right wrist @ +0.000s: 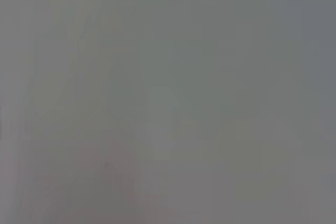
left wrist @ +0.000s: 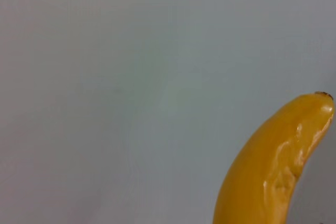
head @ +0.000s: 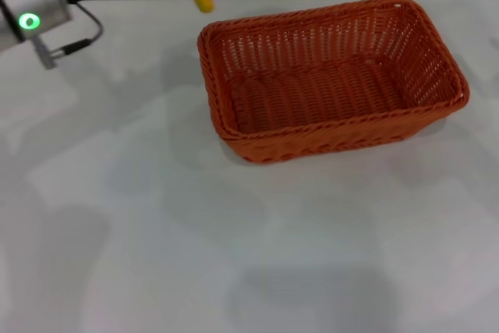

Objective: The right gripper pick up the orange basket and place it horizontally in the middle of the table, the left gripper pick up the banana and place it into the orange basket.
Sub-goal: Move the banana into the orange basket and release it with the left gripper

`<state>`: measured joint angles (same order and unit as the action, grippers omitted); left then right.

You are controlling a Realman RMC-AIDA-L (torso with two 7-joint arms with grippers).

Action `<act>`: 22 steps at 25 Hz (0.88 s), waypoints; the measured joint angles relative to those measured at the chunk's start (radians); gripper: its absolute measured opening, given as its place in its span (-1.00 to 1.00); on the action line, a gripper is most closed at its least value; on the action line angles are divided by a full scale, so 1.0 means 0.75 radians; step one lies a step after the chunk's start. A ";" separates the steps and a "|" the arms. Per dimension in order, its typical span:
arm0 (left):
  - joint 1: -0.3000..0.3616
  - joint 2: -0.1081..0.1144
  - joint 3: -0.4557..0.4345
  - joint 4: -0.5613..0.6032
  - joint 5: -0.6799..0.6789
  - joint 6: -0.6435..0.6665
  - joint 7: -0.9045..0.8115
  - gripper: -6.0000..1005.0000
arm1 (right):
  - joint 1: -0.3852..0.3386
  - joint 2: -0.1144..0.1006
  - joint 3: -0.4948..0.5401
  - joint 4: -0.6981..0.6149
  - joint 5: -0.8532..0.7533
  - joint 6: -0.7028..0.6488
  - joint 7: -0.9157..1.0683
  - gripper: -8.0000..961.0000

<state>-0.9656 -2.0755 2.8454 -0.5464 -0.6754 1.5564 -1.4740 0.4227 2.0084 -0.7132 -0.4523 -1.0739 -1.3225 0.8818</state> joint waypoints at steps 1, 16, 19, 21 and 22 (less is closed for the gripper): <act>-0.006 0.000 0.000 0.027 0.012 -0.009 0.011 0.05 | 0.001 0.001 0.000 0.000 0.001 0.001 -0.001 0.75; -0.082 0.000 0.000 0.232 0.263 -0.189 0.062 0.08 | 0.004 0.001 0.000 0.000 0.002 -0.008 -0.013 0.75; -0.091 -0.003 0.000 0.236 0.307 -0.203 0.052 0.09 | 0.005 0.001 0.000 0.000 0.002 -0.006 -0.013 0.75; -0.090 -0.003 0.000 0.248 0.312 -0.220 0.058 0.10 | 0.006 0.001 0.000 0.000 0.002 -0.002 -0.014 0.75; -0.087 -0.003 0.000 0.253 0.310 -0.222 0.067 0.10 | 0.007 0.000 0.000 0.000 0.002 -0.001 -0.015 0.75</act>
<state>-1.0308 -2.0781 2.8453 -0.3569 -0.4431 1.3899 -1.4239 0.4280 2.0084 -0.7133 -0.4525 -1.0721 -1.3232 0.8708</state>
